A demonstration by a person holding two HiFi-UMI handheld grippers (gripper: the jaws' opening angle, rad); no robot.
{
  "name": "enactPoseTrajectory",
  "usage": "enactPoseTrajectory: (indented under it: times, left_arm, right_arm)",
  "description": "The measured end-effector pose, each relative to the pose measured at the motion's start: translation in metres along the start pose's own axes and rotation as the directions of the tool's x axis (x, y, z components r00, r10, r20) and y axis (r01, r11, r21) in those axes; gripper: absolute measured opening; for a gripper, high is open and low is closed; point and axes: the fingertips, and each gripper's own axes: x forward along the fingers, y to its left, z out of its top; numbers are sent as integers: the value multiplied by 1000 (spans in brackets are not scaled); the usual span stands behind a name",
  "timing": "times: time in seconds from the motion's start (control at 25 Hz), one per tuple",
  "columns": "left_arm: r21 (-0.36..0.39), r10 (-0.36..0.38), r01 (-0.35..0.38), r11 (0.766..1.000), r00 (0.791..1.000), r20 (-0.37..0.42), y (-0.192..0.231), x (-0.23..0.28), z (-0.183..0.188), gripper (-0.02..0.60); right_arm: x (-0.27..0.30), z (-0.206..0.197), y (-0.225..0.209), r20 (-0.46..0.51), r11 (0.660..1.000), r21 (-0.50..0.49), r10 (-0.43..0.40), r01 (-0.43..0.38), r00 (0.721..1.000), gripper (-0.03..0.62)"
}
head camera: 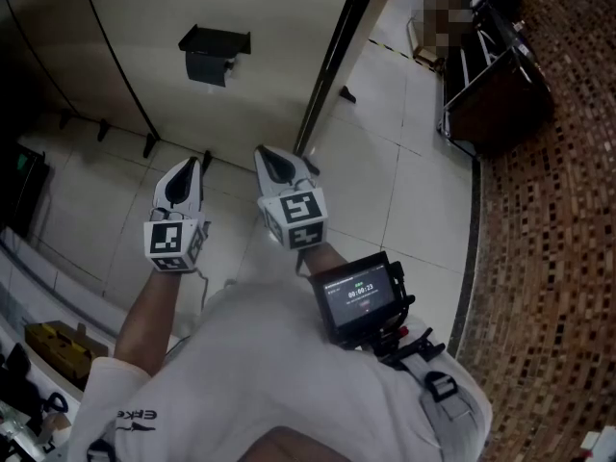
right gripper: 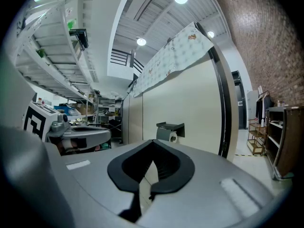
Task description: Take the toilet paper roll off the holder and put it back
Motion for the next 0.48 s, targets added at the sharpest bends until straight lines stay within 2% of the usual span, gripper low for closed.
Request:
enactPoseTrajectory:
  times: [0.48]
  left_arm:
    - [-1,-7,7,1000,1000,3,3,6,6,2]
  right_arm:
    - [5,4,-2,-2,1000,-6,1,-1,1000,12]
